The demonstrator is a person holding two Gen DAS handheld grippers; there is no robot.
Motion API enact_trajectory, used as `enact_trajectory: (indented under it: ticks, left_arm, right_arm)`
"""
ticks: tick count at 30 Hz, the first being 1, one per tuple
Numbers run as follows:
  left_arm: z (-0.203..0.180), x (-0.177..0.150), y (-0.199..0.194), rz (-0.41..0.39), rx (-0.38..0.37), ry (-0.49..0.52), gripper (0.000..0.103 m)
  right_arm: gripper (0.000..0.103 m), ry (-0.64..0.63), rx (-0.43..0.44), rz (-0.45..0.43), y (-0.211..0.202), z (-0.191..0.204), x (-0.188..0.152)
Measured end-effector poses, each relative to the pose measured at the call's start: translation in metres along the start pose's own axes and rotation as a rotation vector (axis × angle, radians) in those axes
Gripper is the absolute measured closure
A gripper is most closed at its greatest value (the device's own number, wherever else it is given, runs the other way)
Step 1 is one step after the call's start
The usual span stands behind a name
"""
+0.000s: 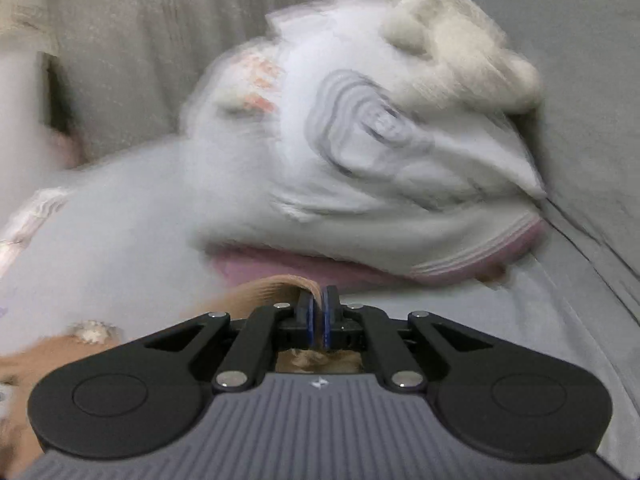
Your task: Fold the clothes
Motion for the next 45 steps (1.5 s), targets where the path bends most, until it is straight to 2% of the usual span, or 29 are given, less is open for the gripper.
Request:
enact_trajectory:
  ticks: [3,5,6,8,10,12,14,17,18,22,24,27,29,30,31,32,33,34,35,39,45]
  left_arm:
    - [0.008,0.004,-0.005,-0.020,0.014,-0.018,0.031]
    - [0.014,0.005,-0.008,-0.025,0.020,-0.040,0.031]
    - [0.017,0.005,-0.008,-0.023,0.019,-0.055,0.031]
    - [0.020,0.004,-0.007,-0.017,0.014,-0.075,0.031]
    - [0.020,0.004,-0.008,-0.015,0.018,-0.069,0.031]
    - [0.018,0.004,-0.010,-0.017,0.025,-0.042,0.031]
    - [0.018,0.004,-0.009,-0.014,0.023,-0.040,0.031]
    - [0.017,0.002,-0.008,-0.007,0.021,-0.040,0.031]
    - [0.017,0.001,-0.007,-0.002,0.020,-0.042,0.031]
    - [0.013,-0.002,-0.003,0.011,0.009,-0.033,0.031]
    - [0.010,-0.003,-0.002,0.014,0.009,-0.020,0.031]
    - [0.008,-0.005,0.001,0.024,0.010,-0.024,0.030]
    - [0.009,-0.006,0.001,0.027,0.005,-0.027,0.030]
    - [0.009,-0.006,0.001,0.026,0.008,-0.022,0.030]
    - [0.008,-0.006,0.002,0.025,0.011,-0.018,0.030]
    - [0.009,-0.006,0.001,0.023,0.018,-0.011,0.030]
    - [0.009,-0.006,0.001,0.021,0.022,-0.007,0.030]
    - [0.010,-0.006,0.002,0.022,0.025,-0.009,0.030]
    - [0.011,-0.006,0.002,0.023,0.024,-0.012,0.030]
    - [0.010,-0.007,0.003,0.028,0.024,-0.017,0.030]
    - [0.003,-0.006,0.000,0.019,0.004,-0.015,0.030]
  right_arm:
    - [0.095,0.210,-0.002,0.045,0.028,-0.047,-0.030]
    - [0.085,0.392,0.020,0.039,0.045,-0.076,-0.056]
    - [0.080,0.442,0.010,0.028,0.051,-0.085,-0.067]
    - [0.074,0.464,-0.053,-0.001,0.056,-0.090,-0.085]
    - [0.071,0.442,-0.083,-0.052,0.055,-0.094,-0.091]
    - [0.065,0.393,-0.107,-0.165,0.040,-0.091,-0.101]
    - [0.052,0.387,-0.105,-0.239,0.027,-0.096,-0.108]
    - [0.037,0.334,-0.143,-0.300,0.010,-0.105,-0.113]
    - [0.035,0.321,-0.147,-0.305,0.009,-0.108,-0.114]
    - [0.034,0.337,-0.035,-0.144,0.039,-0.116,-0.134]
    - [0.033,0.359,-0.010,-0.121,0.052,-0.118,-0.142]
    - [0.027,0.256,-0.081,-0.142,0.069,-0.099,-0.134]
    - [0.025,0.264,-0.107,-0.142,0.083,-0.089,-0.122]
    - [0.025,0.272,-0.121,-0.142,0.092,-0.085,-0.114]
    - [0.032,0.281,-0.129,-0.141,0.098,-0.081,-0.108]
    - [0.055,0.290,-0.132,-0.139,0.103,-0.079,-0.104]
    - [0.072,0.292,-0.139,-0.136,0.106,-0.077,-0.102]
    - [0.083,0.282,-0.145,-0.130,0.106,-0.074,-0.101]
    - [0.089,0.270,-0.149,-0.121,0.106,-0.071,-0.099]
    - [0.089,0.283,-0.081,-0.153,0.071,-0.067,-0.090]
    - [0.088,0.262,0.005,-0.237,-0.016,-0.044,-0.060]
Point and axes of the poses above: each gripper's, at about its wrist camera, not at the fingertips, and y roughly the way its jaws point, z to its left, x to its top, the point moved 3 cm from there along y, roughly the way its jaws point, and after that the axes turned 6 degrees about y, right-handed, at the moved point
